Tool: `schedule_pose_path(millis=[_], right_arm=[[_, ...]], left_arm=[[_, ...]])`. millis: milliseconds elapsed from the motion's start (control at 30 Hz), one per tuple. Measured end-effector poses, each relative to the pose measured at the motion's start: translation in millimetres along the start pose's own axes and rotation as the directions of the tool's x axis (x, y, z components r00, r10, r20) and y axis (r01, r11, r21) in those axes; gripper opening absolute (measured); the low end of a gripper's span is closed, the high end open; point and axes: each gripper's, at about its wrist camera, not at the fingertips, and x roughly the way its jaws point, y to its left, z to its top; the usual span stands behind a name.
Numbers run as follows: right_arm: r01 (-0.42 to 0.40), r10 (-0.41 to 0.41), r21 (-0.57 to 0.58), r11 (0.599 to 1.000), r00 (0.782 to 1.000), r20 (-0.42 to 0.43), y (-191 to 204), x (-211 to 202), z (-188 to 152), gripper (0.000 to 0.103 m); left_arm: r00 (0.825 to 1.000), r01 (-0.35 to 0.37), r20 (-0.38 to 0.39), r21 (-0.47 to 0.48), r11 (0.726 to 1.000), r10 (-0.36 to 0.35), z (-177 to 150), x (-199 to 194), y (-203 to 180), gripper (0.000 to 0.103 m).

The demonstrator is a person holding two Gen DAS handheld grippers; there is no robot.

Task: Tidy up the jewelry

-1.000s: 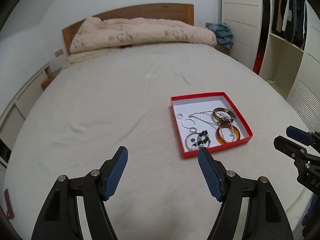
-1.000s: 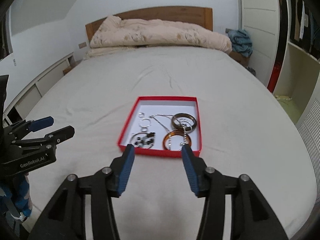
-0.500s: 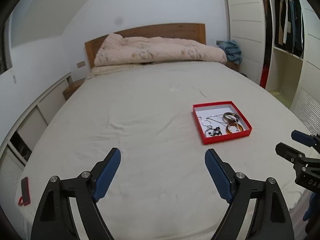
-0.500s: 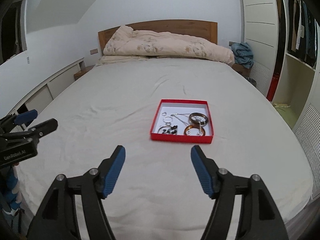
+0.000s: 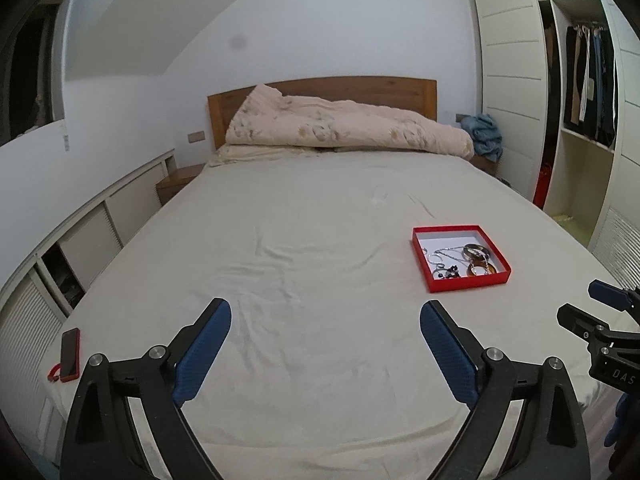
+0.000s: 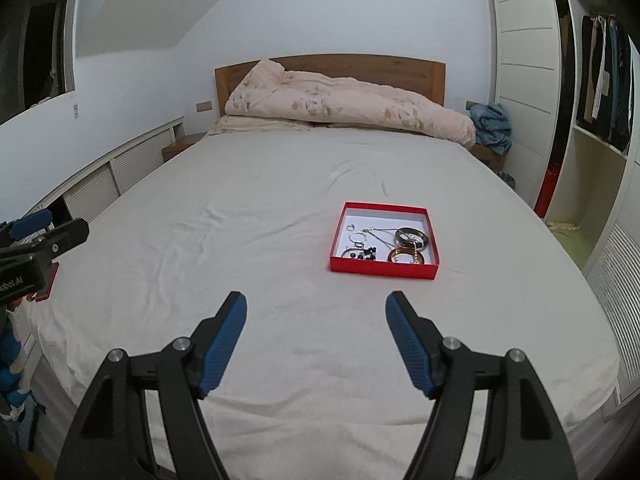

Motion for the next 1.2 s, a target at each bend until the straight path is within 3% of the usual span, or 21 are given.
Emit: schedule_pose_path(millis=[433,733,1200], right_arm=[[0.026,-0.024,-0.031,0.999,0.998,0.066,19,-38,-11,0.071],[0.058,-0.054,-0.041,0.997,0.994,0.096,26,-50,-19,0.080],[0.105,-0.103,-0.036,0.994,0.993,0.062,17,-34,-28,0.084]], left_arm=[[1.000,-0.007,0.028,-0.017,1.000,0.008,-20,-27,11,0.095],[0.999,-0.011,0.031,-0.017,1.000,0.012,-27,-29,10,0.100],[1.000,-0.005,0.000,-0.018,1.000,0.005,-35,-19,10,0.103]])
